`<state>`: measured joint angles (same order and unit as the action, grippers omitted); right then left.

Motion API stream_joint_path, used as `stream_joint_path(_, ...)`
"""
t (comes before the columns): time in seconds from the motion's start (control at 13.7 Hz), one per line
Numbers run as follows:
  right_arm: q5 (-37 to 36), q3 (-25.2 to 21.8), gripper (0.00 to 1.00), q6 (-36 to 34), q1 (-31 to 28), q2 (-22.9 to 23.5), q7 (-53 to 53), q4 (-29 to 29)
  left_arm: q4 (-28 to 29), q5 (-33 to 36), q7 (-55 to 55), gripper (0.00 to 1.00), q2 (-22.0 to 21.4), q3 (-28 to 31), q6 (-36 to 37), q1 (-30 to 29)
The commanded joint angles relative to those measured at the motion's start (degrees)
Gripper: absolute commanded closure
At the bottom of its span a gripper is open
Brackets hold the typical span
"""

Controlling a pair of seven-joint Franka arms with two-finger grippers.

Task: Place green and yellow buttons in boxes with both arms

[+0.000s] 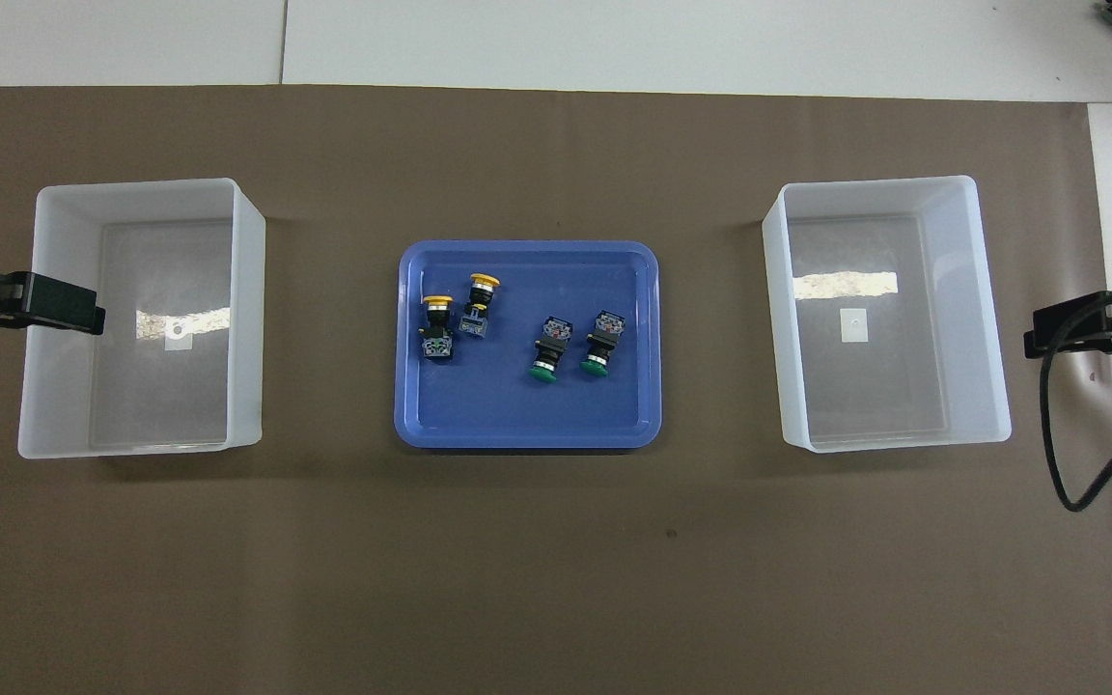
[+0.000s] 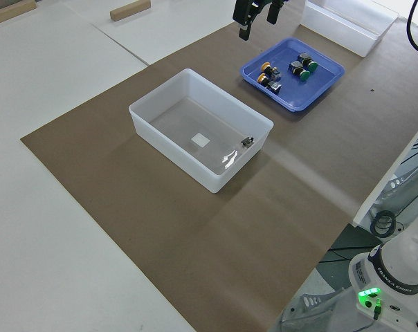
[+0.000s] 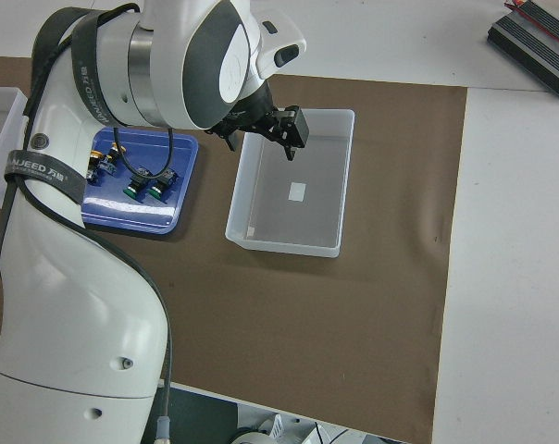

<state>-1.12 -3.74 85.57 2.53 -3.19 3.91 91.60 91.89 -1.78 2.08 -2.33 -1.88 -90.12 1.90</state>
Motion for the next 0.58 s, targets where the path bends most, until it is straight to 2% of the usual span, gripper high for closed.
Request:
stream_joint_path(0.0,1.04,0.31,0.00,0.74,-0.33,-1.39,0.04,1.74,-0.22,1.25,-0.49,0.00,-0.48,-0.41,0.56,-0.41)
stream_joint_path(0.22,1.04,0.40,0.00,1.26,-0.33,-1.39,0.58,1.83,-0.22,1.25,-0.49,0.00,-0.48,-0.49,0.83,-0.41)
stream_joint_path(0.51,1.12,1.10,0.00,10.04,4.58,-2.70,5.38,8.05,-0.22,1.25,-0.58,0.00,-0.48,-0.49,0.83,-0.32)
